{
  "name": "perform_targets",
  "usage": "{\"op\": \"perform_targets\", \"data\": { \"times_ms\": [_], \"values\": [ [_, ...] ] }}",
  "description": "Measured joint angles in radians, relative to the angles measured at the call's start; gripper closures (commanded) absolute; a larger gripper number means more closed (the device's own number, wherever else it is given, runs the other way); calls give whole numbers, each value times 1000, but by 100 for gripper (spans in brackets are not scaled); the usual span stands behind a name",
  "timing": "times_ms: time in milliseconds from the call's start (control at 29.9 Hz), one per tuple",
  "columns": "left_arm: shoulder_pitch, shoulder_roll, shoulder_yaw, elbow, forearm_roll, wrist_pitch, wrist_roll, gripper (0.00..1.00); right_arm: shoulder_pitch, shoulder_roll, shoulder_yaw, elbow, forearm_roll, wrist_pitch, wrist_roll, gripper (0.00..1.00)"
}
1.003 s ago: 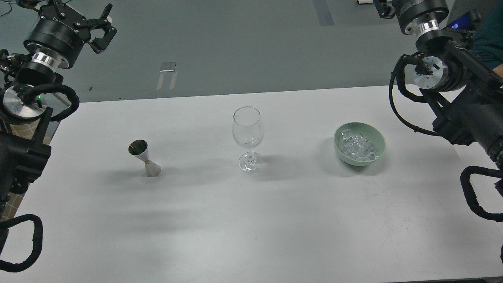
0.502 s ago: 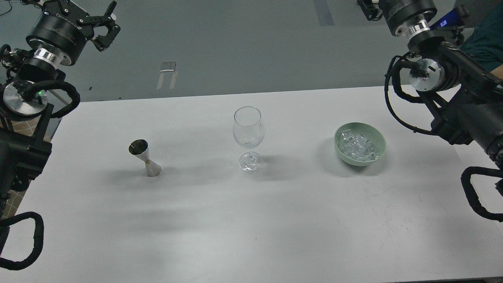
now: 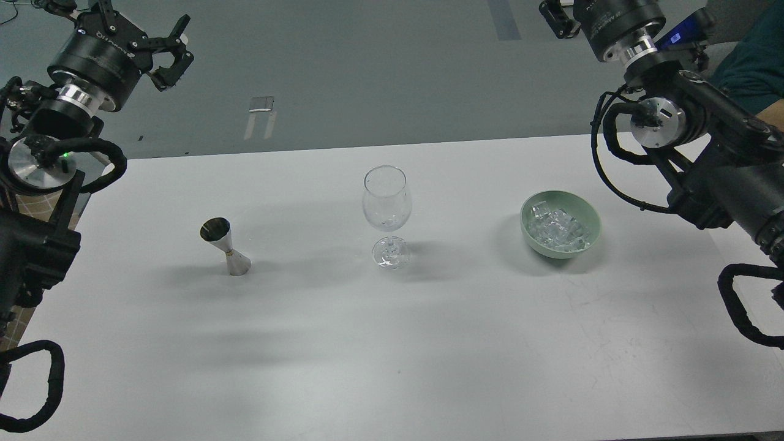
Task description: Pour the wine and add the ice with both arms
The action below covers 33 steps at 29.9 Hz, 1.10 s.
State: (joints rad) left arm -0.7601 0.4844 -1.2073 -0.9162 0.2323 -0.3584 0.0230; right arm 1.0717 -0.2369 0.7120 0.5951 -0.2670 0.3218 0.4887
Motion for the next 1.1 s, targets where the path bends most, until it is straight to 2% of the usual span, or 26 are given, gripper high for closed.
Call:
{"op": "perform_targets", "data": {
  "times_ms": [301,468,970,1037,1104],
  "values": [
    [20,-7,-3,-26,88,-3,-178,4,0,-2,-2,0,0,3,0,0],
    [22,-12,0,-26,115,-4,-212,3,2,3,-7,0,0,4,0,0],
    [57,-26,-21,-59,106,4,-191,2,5,-6,-9,-3,-1,-3,0,0],
    [80,-11,-29,-103,85,5,-135,2,5,-12,-9,-3,-1,-4,0,0],
    [118,1,-55,-155,40,14,-45,2,5,-17,-9,-3,-1,-6,0,0]
  ]
}}
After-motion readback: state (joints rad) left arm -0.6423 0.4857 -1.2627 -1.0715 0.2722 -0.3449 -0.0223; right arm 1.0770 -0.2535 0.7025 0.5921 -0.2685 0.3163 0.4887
